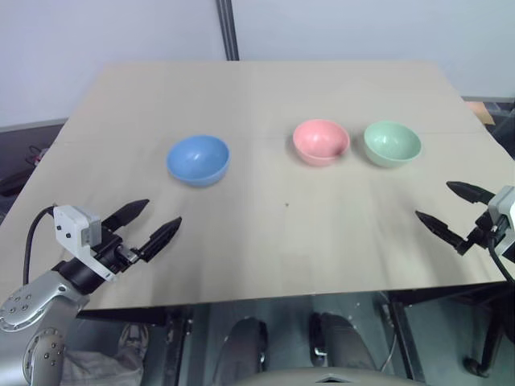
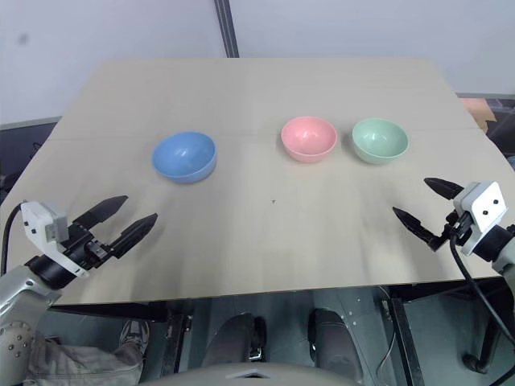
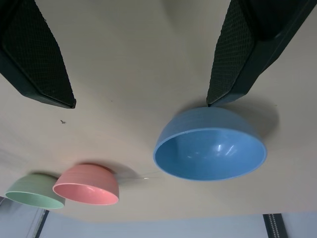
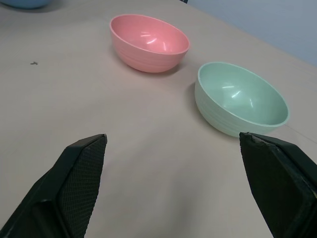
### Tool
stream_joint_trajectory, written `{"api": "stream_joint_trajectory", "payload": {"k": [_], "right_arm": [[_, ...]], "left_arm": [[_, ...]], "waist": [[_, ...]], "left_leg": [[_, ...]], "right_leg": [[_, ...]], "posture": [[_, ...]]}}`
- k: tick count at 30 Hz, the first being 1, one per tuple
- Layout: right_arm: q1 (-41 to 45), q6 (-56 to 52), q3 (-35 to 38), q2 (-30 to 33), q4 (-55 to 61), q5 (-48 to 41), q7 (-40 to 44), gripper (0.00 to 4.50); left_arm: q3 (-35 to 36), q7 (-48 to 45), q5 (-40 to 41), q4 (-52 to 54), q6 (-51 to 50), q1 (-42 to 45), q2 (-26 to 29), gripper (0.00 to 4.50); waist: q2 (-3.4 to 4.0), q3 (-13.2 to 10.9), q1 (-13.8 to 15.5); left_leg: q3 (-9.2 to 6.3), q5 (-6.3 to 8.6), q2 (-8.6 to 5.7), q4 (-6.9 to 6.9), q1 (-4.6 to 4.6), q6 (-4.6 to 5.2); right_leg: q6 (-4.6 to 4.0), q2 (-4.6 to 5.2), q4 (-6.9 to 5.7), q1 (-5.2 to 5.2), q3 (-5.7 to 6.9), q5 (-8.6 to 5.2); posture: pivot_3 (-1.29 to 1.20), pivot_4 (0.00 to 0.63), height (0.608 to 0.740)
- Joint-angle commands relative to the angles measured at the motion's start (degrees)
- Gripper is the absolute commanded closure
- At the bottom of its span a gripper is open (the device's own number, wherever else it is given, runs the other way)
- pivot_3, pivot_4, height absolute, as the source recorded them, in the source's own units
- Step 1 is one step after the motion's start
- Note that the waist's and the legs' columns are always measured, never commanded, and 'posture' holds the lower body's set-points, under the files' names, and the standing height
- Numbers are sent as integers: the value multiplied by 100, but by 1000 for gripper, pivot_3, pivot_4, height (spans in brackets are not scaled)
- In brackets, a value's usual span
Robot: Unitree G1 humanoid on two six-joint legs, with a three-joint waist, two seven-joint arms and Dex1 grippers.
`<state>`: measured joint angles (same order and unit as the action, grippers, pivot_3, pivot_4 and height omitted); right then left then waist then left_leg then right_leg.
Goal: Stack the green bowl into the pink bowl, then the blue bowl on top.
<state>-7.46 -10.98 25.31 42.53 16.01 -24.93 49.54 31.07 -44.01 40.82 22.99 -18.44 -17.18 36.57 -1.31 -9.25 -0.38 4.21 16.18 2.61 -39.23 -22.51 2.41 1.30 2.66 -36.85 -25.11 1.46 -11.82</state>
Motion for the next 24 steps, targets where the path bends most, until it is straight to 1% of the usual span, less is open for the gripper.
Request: {"api": "stream_joint_trajectory", "payload": {"k": [1, 6, 10, 12, 14, 15, 16, 20, 22, 24], "right_arm": [[81, 73, 65, 136, 100, -29, 72, 15], [360, 13, -150, 174, -47, 13, 70, 15], [518, 12, -289, 126, -37, 31, 25, 15], [680, -70, -446, 27, 70, -5, -81, 15], [813, -12, -637, -20, 114, 81, -116, 15], [958, -32, -753, -85, 121, 96, -185, 15], [1096, -41, -874, -133, 135, 112, -229, 15], [1694, -262, -1422, -381, 230, 145, -390, 15], [1870, -231, -1686, -464, 168, 385, -501, 15], [1986, -210, -1868, -546, 116, 440, -494, 15]], "left_arm": [[80, -28, 123, 251, -50, 69, 96, 0], [-120, 170, 214, 329, -461, 543, 250, 0], [-224, 292, 133, 321, -568, 820, 299, 0], [-412, 653, -263, 317, -661, 1040, 362, 0], [-631, 1265, -984, 311, -608, 1300, 390, 0], [-778, 1478, -1304, 329, -704, 1416, 509, 0], [-875, 1553, -1456, 326, -778, 1525, 589, 0], [-1548, 1677, -2486, 132, -866, 2132, 1236, 0], [-2025, 1553, -2912, -71, -1079, 2493, 1620, 0], [-2538, 1313, -3310, -269, -938, 2900, 1894, 0]], "waist": [[0, 0, 2], [0, 0, 11], [0, 0, 18], [0, 0, 13], [0, 0, 20], [0, 0, 21], [-2, 0, 20], [-2, -3, 15], [-2, -3, 24], [-1, -3, 44]], "left_leg": [[0, 0, 0, 0, 0, 0], [-3, 0, -2, -2, 1, 0], [-3, 0, -4, -1, -1, 0], [-1, 0, -10, -1, -1, 0], [-2, 0, -23, -1, -1, 0], [-3, 0, -25, -1, 0, 0], [-4, 0, -25, -1, -1, 0], [-5, -1, -24, -2, -1, -1], [-8, -1, -24, 1, -1, -2], [-8, -1, -27, 4, -3, -1]], "right_leg": [[0, 0, 0, 0, 0, 0], [0, 0, -2, 1, 2, 0], [0, -2, -2, 0, 1, 0], [-2, -2, -2, 0, -1, 2], [-6, -1, -2, 0, -2, 5], [-6, -1, -2, 1, -1, 5], [-6, -2, -2, 1, -1, 5], [-6, -5, -5, 0, 0, 6], [-21, -4, -7, 0, 4, 14], [-20, -2, -5, 0, 6, 14]], "posture": [[0, 150, 740], [0, 150, 740], [0, 150, 740], [0, 150, 740], [0, 150, 740], [0, 150, 740], [0, 150, 740], [0, 150, 740], [0, 150, 740], [0, 150, 740]]}}
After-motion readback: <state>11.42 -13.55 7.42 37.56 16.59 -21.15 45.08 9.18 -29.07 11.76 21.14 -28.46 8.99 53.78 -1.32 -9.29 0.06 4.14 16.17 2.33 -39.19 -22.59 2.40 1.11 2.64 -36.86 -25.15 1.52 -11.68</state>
